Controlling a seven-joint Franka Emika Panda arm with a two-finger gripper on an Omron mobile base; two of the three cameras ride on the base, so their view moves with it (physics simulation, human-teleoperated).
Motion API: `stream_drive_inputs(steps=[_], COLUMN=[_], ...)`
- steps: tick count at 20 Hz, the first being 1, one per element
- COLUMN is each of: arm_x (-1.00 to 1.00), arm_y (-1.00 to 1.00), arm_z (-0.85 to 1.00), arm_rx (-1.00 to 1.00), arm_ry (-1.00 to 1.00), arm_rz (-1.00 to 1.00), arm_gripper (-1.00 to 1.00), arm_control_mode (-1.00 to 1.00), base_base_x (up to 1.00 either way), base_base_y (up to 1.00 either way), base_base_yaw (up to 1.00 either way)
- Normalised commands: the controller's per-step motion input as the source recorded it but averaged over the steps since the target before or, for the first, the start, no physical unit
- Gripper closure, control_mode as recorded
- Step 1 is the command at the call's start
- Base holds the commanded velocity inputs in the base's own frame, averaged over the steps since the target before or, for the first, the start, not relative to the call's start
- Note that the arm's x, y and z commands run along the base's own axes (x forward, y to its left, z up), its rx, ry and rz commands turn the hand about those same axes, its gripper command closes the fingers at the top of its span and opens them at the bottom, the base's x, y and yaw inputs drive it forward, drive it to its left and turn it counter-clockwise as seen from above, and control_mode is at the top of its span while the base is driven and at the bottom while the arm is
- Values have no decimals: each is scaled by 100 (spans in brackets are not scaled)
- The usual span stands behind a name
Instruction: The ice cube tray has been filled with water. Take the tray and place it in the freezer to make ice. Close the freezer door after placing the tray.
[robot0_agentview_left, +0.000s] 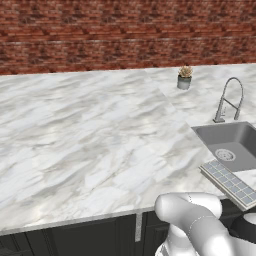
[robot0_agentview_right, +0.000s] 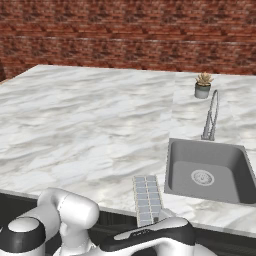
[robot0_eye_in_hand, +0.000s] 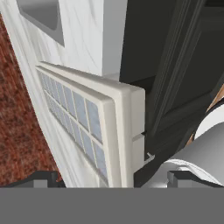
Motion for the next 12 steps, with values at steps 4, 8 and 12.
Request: stream_drive_inputs(steps=[4, 8, 12], arm_x=[22, 25, 19], arm_y=[0, 0, 0], arm_z=[-15, -16, -16], arm_rx=[0, 0, 0], arm_ry=[-2, -1, -1], arm_rz=[10, 8, 5], arm_gripper=[-100, -100, -100], arm_control_mode=[-100, -100, -100], base_base_x=[0, 0, 0], base_base_y=[0, 0, 0], base_base_yaw=[0, 0, 0])
